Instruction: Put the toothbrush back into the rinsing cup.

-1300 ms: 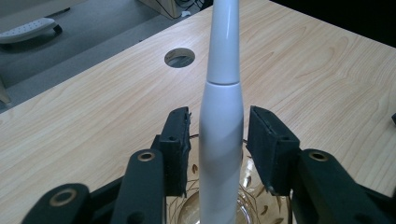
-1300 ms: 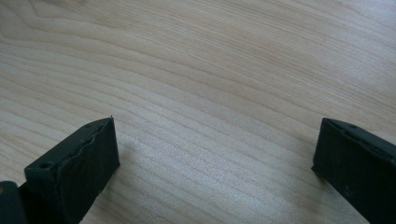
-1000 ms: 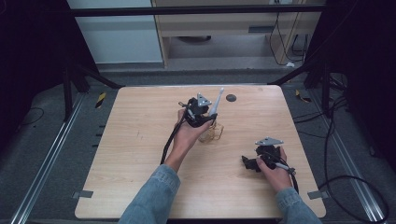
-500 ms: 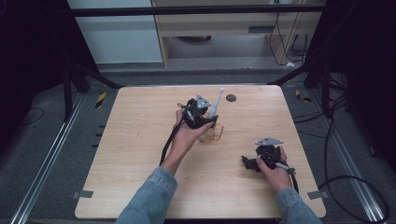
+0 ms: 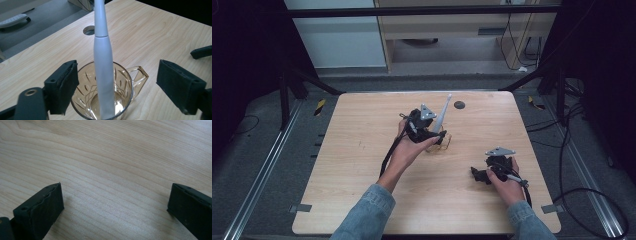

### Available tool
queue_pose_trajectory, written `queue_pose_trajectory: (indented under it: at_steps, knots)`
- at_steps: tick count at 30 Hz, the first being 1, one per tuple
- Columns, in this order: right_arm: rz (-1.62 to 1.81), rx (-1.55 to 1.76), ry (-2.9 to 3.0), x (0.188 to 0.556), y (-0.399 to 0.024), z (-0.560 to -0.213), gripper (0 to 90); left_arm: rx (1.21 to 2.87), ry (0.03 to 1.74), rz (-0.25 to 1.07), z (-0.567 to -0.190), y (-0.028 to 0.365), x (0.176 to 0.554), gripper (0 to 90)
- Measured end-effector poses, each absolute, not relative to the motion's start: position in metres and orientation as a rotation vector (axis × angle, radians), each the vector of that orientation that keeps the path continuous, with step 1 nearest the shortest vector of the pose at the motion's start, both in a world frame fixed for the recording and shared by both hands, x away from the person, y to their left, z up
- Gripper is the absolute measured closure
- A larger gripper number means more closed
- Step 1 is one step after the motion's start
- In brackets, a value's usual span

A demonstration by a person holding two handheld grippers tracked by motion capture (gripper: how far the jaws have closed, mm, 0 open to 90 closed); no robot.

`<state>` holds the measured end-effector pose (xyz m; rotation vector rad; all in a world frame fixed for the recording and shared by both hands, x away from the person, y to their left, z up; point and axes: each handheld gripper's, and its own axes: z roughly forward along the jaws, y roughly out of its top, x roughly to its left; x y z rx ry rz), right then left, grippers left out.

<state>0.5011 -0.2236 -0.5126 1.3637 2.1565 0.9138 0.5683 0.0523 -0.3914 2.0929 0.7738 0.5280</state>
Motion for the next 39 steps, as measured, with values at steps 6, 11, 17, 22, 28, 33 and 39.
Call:
queue_pose_trajectory:
  at_steps: [6,11,17,22,28,33,39]
  knots:
    - [0.914,1.364,2.157,0.501,-0.224,-0.513,0.3,2.122,0.757,0.537,-0.390,0.052,0.561,11.5]
    - [0.914,1.365,2.157,0.501,-0.224,-0.513,0.3,2.144,0.729,0.538,-0.388,0.053,0.553,9.4]
    - [0.913,1.364,2.157,0.501,-0.224,-0.513,0.3,2.143,0.729,0.530,-0.390,0.056,0.543,8.7]
    - [0.914,1.364,2.157,0.501,-0.224,-0.513,0.4,2.142,0.720,0.526,-0.389,0.059,0.536,8.3]
    - [0.913,1.365,2.157,0.501,-0.224,-0.513,0.3,2.153,0.720,0.515,-0.388,0.066,0.526,7.4]
    - [0.916,1.367,2.156,0.501,-0.223,-0.513,0.3,2.159,0.740,0.510,-0.389,0.079,0.518,6.5]
    - [0.915,1.367,2.156,0.501,-0.223,-0.513,0.3,2.165,0.811,0.494,-0.399,0.098,0.518,5.9]
